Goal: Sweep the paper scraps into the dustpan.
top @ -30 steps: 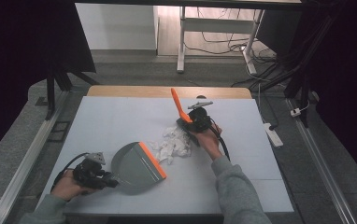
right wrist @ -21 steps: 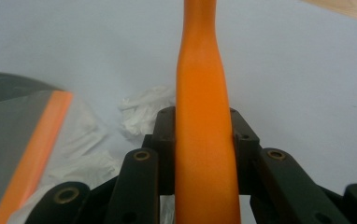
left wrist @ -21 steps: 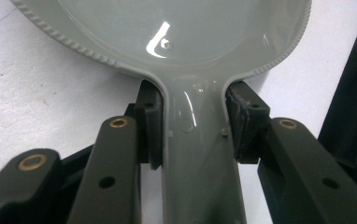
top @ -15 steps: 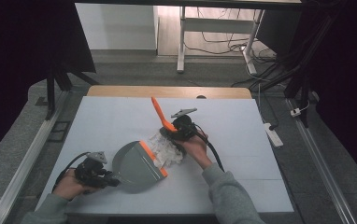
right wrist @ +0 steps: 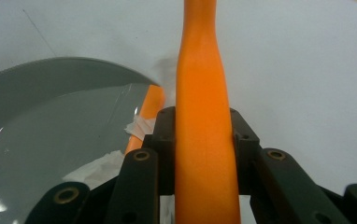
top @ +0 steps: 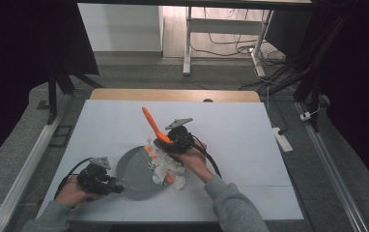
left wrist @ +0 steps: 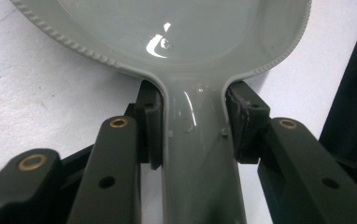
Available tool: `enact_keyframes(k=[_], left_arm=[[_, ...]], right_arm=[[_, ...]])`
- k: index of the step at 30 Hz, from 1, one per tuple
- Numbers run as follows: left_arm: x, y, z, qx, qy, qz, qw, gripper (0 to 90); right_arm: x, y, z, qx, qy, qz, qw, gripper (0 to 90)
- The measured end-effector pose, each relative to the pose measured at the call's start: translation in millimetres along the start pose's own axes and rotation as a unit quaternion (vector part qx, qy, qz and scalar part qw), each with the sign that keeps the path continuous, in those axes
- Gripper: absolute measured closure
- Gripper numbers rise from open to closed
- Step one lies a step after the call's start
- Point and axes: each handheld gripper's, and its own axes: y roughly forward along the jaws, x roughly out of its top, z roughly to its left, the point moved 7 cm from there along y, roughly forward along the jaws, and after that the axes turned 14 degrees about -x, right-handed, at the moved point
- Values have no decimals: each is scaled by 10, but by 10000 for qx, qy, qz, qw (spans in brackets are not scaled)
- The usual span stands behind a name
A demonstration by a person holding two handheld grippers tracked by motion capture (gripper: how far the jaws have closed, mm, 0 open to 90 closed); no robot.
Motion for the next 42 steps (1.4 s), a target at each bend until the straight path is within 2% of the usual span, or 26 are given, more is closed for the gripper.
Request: enact_keyframes(k=[3, 6, 9, 16, 21, 25, 34, 35, 37, 40, 42], left_arm=[[-1, 1, 1, -5, -1, 0, 10000, 612], [-2, 3, 2, -15, -4, 3, 10000, 612], [-1, 5, 2, -17, -6, 5, 10000, 612], [-3, 6, -10, -33, -1, 15, 10000, 613], [-6, 8, -8, -46, 10, 35, 10000, 612], [-1, 18, -11, -40, 9, 29, 10000, 612], [16, 46, -21, -62, 32, 34, 10000, 613], [18, 50, -20, -54, 31, 46, 10000, 612], [20, 56, -16, -51, 38, 68, 10000, 613], [31, 64, -25, -48, 30, 40, 10000, 613], [37, 66, -26, -43, 39, 43, 10000, 613]], right_arm=[[56, -93, -94, 10, 115, -177, 9998, 701], [85, -172, -238, -103, 252, -317, 9991, 701], [79, -189, -374, -238, 365, -329, 9985, 701], [7, 70, -612, -575, 490, -45, 9971, 701], [-34, 238, -680, -683, 592, 191, 9957, 701], [2, 307, -602, -655, 514, 286, 9961, 701], [61, 335, -272, -452, 220, 311, 9983, 701], [58, 325, -245, -407, 164, 315, 9985, 702], [58, 305, -159, -196, 259, 309, 9990, 701], [51, 274, -33, -113, 105, 278, 9995, 701], [47, 243, 60, 71, 89, 244, 9996, 701]])
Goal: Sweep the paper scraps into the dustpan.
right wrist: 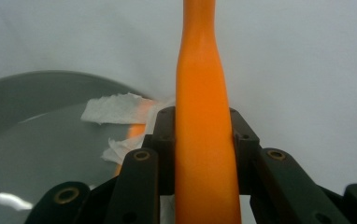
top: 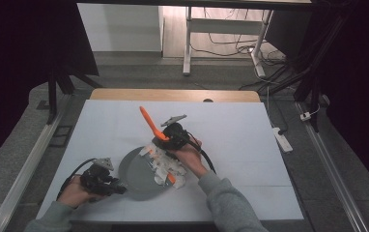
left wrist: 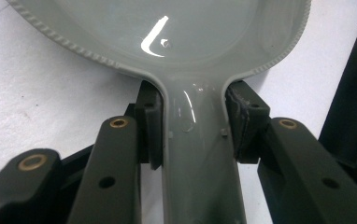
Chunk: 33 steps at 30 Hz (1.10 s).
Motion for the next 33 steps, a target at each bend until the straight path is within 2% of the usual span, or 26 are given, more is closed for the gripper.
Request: enact_keyframes(k=[2, 5, 7, 9, 12, 19, 25, 33], left_arm=[[5, 7, -3, -6, -18, -16, 10000, 613], [6, 10, 1, 6, -23, -11, 10000, 613], [7, 9, 0, 13, -24, -18, 10000, 612], [8, 9, -4, 27, -16, -28, 10000, 613], [8, 7, -7, 35, -14, -39, 10000, 612], [8, -2, -13, 86, 22, -70, 9999, 613], [-1, -1, -26, 79, 25, -94, 9999, 612], [-28, -19, -58, 62, 86, -102, 9999, 613]], right_arm=[[-7, -45, 109, 170, -37, -33, 9998, 701], [-8, -132, 253, 367, -222, -116, 9990, 701], [10, -202, 307, 532, -269, -212, 9980, 701], [46, -271, 304, 512, -339, -366, 9974, 701], [94, -378, 216, 406, -288, -567, 9972, 701], [78, -616, -99, 179, 100, -854, 9961, 701], [-104, -787, -282, -1, 320, -902, 9954, 701], [-424, -934, -466, -288, 640, -735, 9948, 701]])
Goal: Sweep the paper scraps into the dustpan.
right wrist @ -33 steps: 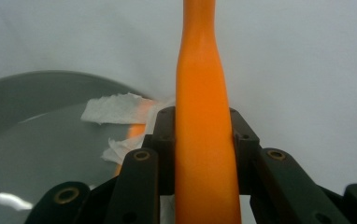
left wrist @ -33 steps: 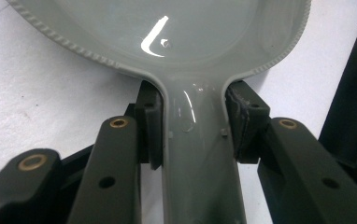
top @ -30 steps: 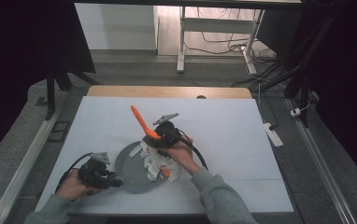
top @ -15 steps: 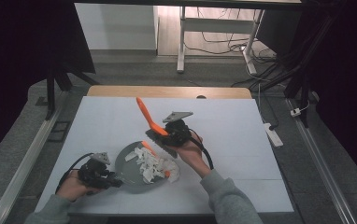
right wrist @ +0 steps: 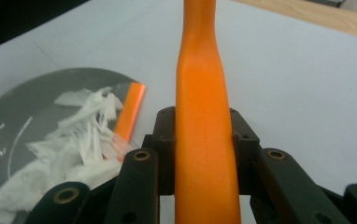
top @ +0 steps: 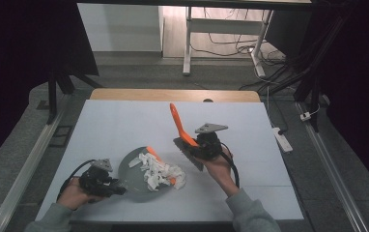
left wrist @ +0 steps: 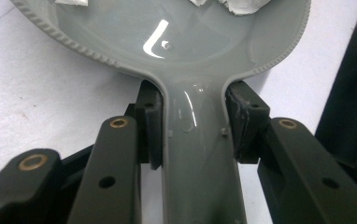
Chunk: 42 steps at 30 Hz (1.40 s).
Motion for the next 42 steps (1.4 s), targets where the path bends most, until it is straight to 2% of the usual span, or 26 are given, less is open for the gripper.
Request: enact_keyframes(k=[11, 15, 20, 27, 39, 42], left_arm=[[-123, -41, -70, -90, -13, 91, 9999, 612], [-153, -64, -106, -114, 19, 109, 9999, 612], [-146, -22, -151, -182, 90, 202, 9996, 612], [-105, 41, -218, -247, 155, 269, 9992, 613], [-31, 148, -282, -233, 118, 213, 9994, 613], [-22, 167, -288, -219, 110, 200, 9995, 613]], right_arm=[[-354, -119, -140, -248, 224, 322, 9989, 700], [-412, -111, -158, -292, 302, 390, 9984, 701], [-446, -68, -116, -270, 349, 482, 9979, 701], [-452, 7, 26, -250, 387, 576, 9973, 701], [-386, 134, 452, 49, 151, 604, 9981, 701], [-363, 156, 569, 159, 155, 606, 9979, 701]])
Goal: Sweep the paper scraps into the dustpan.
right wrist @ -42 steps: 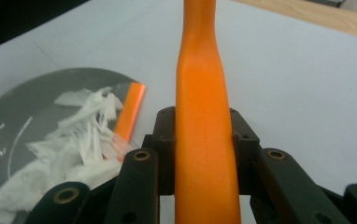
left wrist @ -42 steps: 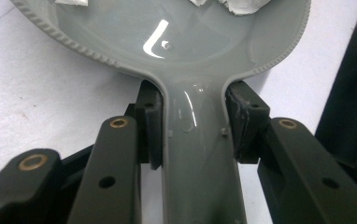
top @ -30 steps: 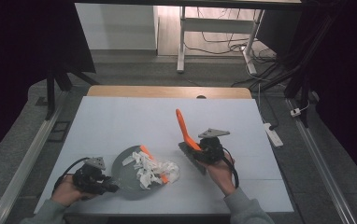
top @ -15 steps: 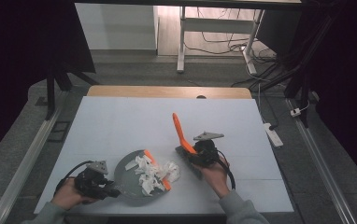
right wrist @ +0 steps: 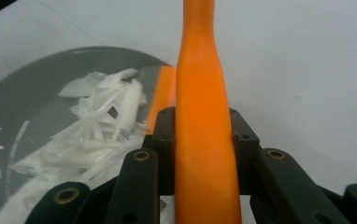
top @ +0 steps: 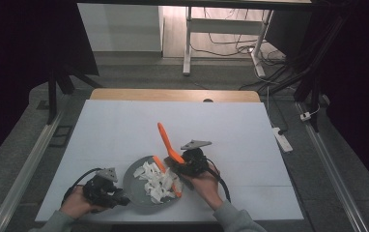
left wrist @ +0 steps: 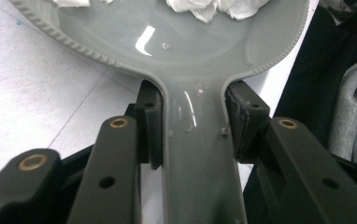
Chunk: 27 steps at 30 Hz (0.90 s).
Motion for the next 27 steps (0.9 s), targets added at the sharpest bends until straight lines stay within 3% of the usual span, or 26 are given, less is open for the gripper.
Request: enact_keyframes(k=[8, 11, 15, 18, 27], left_arm=[[22, 48, -1, 24, -50, -101, 9999, 612], [46, 69, -2, 35, -47, -127, 9999, 613], [46, 75, 5, 34, -35, -166, 9998, 612], [41, 72, 18, 41, -42, -201, 9998, 612], [55, 38, 49, 182, -17, -380, 9991, 612]], right_arm=[[58, 14, 271, 112, -110, -134, 9998, 701], [92, -11, 393, 278, -135, -219, 9993, 701], [133, -79, 566, 493, -347, -352, 9976, 701], [187, -147, 532, 456, -364, -484, 9971, 701], [289, -286, 178, 264, -30, -743, 9969, 701]])
